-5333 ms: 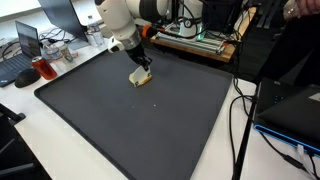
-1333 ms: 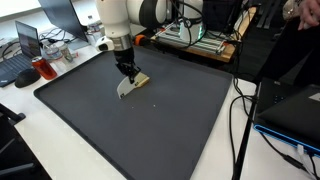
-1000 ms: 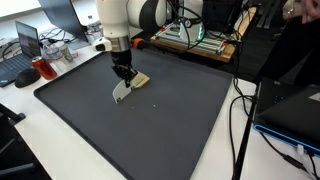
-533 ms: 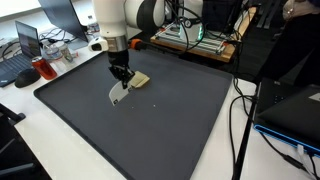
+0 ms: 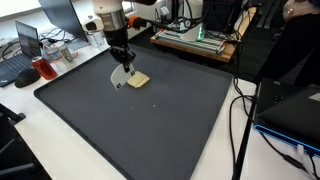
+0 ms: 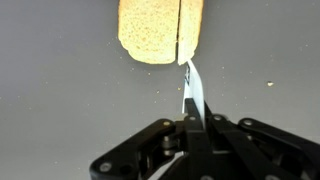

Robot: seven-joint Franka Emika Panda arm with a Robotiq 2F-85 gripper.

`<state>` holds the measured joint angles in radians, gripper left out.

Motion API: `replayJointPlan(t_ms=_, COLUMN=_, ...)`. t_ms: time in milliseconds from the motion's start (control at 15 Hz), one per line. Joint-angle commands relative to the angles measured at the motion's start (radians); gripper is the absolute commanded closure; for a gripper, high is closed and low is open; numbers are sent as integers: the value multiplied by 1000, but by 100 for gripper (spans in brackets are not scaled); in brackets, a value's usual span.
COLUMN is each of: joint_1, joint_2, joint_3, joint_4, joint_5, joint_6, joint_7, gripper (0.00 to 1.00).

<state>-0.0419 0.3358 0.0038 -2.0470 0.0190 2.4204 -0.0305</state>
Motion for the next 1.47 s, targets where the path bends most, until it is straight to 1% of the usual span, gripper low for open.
replayJointPlan(t_ms=0, joint_1=1, joint_2=-122, joint_3=-12, joint_4=-83, joint_5=10, joint_6=-74, joint_7=15, gripper=99)
replayJointPlan(t_ms=333, joint_1=-13, joint_2=-230, joint_3=-21, joint_4=-168, joint_5=66, joint_6=-73, joint_7=-1, gripper=99)
replayJointPlan(t_ms=533, joint_1=-20, joint_2=-279, joint_3=-25, joint_4=-221, joint_5=123, joint_6=-34, joint_7=-28, gripper=99)
replayJointPlan(t_ms=800, joint_1=-31, joint_2=-308, joint_3=-39, joint_4=-264, joint_5=198, joint_6=3, joint_7=-56, gripper=99)
replayJointPlan(t_ms=1067, joint_1=-64, joint_2=-321, joint_3=-68, joint_4=-277, joint_5=342, joint_6=-20, joint_7=-168, gripper=99)
replayJointPlan(t_ms=1400, joint_1=-106, joint_2=-291, joint_3=-100, joint_4=-259, joint_5=507, joint_6=-51, joint_7=-350, gripper=99)
